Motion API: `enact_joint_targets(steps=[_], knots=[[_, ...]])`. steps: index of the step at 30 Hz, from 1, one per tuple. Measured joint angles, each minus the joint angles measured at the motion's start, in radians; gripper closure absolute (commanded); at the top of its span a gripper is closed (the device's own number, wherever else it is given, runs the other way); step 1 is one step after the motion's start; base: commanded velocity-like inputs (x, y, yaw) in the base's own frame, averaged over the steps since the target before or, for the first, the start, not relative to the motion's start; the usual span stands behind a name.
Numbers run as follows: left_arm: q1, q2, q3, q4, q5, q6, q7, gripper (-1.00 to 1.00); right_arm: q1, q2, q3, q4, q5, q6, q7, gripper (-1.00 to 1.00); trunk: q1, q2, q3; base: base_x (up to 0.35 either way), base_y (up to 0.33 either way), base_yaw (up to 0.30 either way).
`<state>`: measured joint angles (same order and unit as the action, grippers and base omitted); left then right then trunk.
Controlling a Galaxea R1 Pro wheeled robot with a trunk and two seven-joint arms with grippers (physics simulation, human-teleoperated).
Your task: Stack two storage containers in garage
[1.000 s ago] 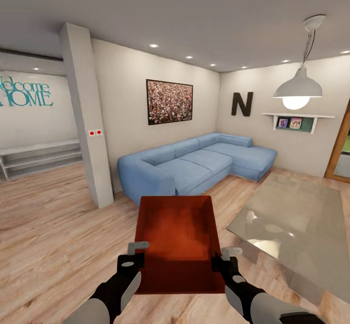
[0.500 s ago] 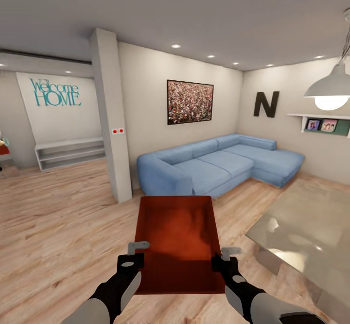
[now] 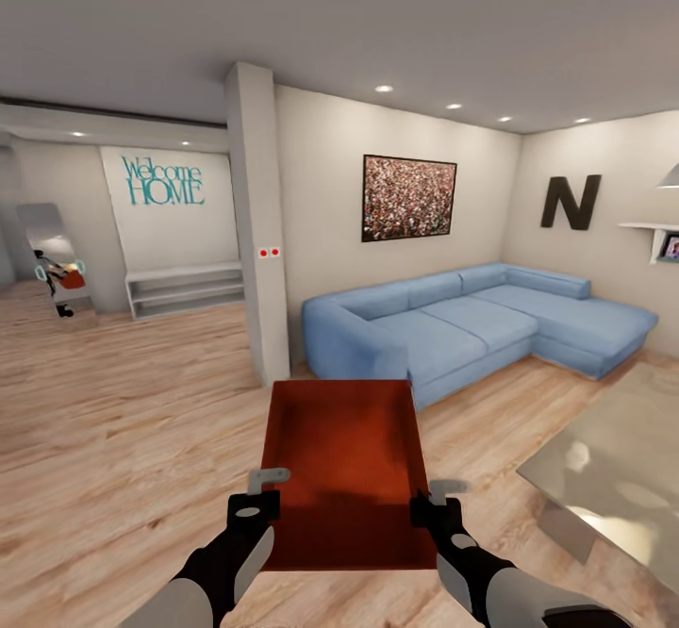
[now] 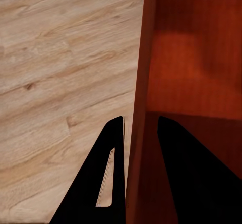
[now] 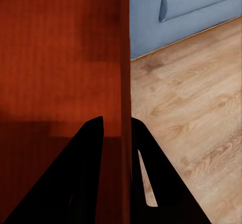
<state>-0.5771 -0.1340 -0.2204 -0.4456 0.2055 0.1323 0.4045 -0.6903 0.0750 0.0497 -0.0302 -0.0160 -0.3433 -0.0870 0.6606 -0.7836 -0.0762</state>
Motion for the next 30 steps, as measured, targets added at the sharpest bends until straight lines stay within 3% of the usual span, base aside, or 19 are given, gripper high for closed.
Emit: enact_joint_targets(steps=[30], knots=[[0.0, 0.0, 0.0, -0.002, 0.0, 0.0, 0.0, 1.0, -0.001, 0.0, 0.0, 0.0, 0.0, 0.0, 0.0, 1.0, 0.0, 0.0, 0.0, 0.0, 0.0, 0.266]])
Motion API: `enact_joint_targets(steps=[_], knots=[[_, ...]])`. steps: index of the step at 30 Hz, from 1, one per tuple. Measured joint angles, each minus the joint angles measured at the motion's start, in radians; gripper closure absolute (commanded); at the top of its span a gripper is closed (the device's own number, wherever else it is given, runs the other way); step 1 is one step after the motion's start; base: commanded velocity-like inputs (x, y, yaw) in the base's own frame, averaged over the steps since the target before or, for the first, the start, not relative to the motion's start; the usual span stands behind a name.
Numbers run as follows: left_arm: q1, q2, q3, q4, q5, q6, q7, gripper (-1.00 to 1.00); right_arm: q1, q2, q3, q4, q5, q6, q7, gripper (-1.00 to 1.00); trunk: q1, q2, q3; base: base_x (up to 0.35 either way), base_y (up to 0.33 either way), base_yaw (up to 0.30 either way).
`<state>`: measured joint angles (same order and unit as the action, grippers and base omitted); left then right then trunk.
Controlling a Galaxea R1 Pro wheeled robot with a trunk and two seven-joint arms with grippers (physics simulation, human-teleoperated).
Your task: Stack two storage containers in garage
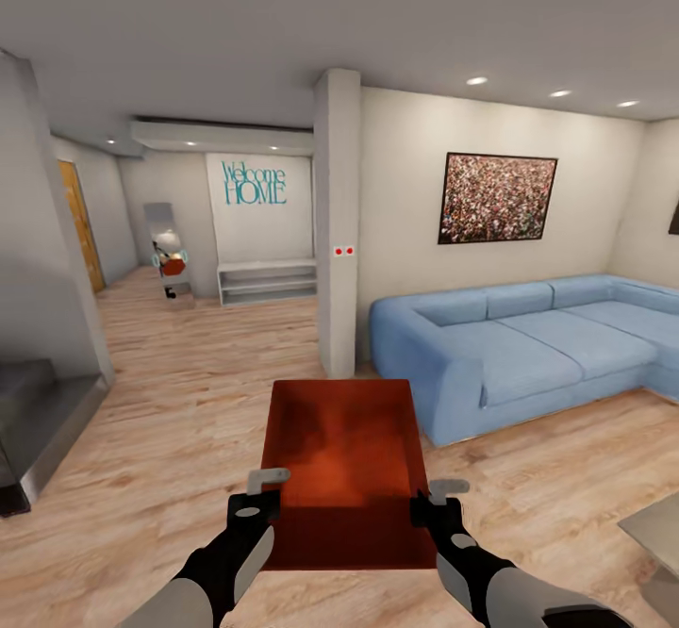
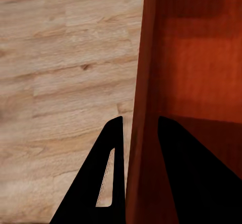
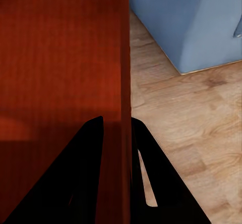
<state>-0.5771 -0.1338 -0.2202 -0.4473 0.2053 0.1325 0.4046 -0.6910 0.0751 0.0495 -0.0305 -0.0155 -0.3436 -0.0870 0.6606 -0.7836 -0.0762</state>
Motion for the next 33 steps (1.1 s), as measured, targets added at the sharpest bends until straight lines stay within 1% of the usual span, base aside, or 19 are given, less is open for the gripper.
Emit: enact_joint_targets(steps=[33], knots=[[0.0, -0.001, 0.001, 0.001, -0.001, 0.0, 0.0, 1.0, 0.0, 0.0, 0.001, 0.0, -0.001, 0.001, 0.0, 1.0, 0.0, 0.0, 0.0, 0.0, 0.0, 0.266]])
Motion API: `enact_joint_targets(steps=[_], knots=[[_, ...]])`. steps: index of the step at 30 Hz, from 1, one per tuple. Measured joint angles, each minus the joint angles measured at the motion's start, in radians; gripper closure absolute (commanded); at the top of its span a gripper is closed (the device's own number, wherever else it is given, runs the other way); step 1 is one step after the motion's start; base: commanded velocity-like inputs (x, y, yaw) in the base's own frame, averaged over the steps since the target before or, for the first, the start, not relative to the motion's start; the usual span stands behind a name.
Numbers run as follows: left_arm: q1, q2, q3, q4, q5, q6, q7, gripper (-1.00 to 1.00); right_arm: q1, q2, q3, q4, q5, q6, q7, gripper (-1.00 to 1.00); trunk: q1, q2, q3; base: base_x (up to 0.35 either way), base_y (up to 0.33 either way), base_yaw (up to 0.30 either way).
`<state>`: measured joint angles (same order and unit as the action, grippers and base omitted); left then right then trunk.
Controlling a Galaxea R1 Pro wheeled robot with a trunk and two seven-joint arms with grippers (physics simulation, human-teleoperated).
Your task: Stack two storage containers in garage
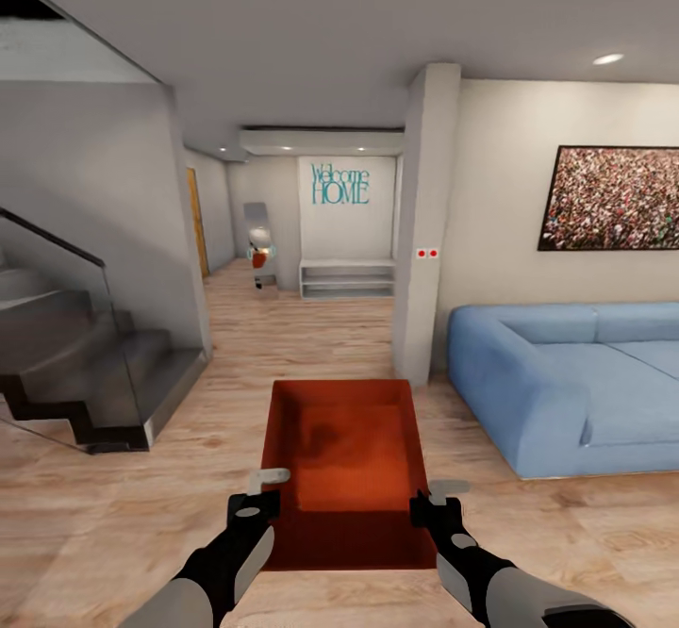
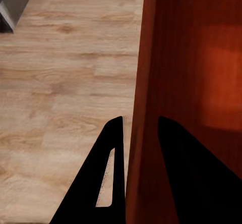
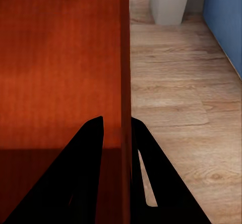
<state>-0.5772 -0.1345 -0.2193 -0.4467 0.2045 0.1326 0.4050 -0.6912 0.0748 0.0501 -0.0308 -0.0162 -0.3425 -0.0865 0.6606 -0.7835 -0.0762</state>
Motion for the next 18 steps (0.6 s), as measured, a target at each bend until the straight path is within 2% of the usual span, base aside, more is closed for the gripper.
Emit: enact_joint_targets(steps=[6, 18], knots=[[0.0, 0.001, -0.001, 0.0, 0.002, 0.0, -0.001, 1.0, 0.0, 0.001, 0.001, 0.0, 0.0, 0.0, -0.002, 1.0, 0.0, 0.0, 0.0, 0.062, 0.0, 0.201], [0.0, 0.002, 0.001, 0.002, 0.002, -0.001, -0.002, 1.0, 0.0, 0.002, 0.0, 0.0, 0.003, 0.002, -0.003, 1.0, 0.0, 0.0, 0.0, 0.304, 0.0, 0.008]])
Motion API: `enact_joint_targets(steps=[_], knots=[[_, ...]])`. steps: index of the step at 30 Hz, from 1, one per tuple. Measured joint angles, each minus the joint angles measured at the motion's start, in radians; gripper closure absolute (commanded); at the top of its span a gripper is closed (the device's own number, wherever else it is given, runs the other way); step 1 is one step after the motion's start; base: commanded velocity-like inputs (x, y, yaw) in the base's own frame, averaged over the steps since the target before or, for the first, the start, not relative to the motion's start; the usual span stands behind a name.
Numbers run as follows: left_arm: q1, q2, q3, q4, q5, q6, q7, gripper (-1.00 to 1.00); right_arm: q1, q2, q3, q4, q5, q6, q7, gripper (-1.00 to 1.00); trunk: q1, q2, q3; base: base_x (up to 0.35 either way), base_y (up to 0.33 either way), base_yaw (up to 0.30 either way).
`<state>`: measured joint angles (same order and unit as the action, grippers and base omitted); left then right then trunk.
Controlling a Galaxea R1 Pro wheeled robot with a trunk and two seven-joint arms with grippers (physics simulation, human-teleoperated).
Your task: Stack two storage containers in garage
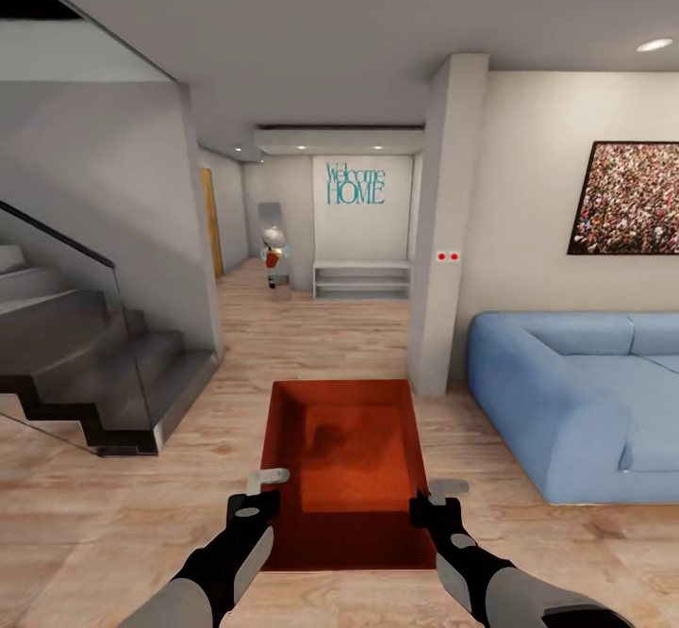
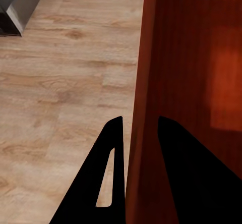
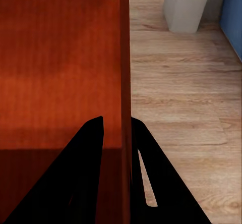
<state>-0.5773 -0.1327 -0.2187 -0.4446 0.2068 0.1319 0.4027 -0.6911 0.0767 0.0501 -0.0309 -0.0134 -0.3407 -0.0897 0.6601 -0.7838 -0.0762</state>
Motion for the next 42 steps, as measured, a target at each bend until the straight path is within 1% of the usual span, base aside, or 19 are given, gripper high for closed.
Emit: enact_joint_targets(steps=[10, 18, 42], knots=[[0.0, 0.0, 0.0, -0.001, 0.0, 0.0, 0.0, 1.0, 0.0, 0.0, 0.0, 0.0, 0.0, -0.001, 0.0, 1.0, 0.0, 0.0, 0.0, 0.321, 0.0, 0.006], [0.0, 0.001, -0.001, -0.003, 0.001, 0.0, 0.0, 1.0, 0.0, 0.0, 0.002, 0.0, -0.004, -0.002, 0.0, 1.0, 0.0, 0.0, 0.0, 0.321, 0.0, 0.176], [0.0, -0.001, 0.0, -0.002, 0.0, 0.001, 0.001, 1.0, 0.0, -0.001, 0.0, 0.0, -0.001, -0.001, 0.001, 1.0, 0.0, 0.0, 0.0, 0.321, 0.0, 0.004]])
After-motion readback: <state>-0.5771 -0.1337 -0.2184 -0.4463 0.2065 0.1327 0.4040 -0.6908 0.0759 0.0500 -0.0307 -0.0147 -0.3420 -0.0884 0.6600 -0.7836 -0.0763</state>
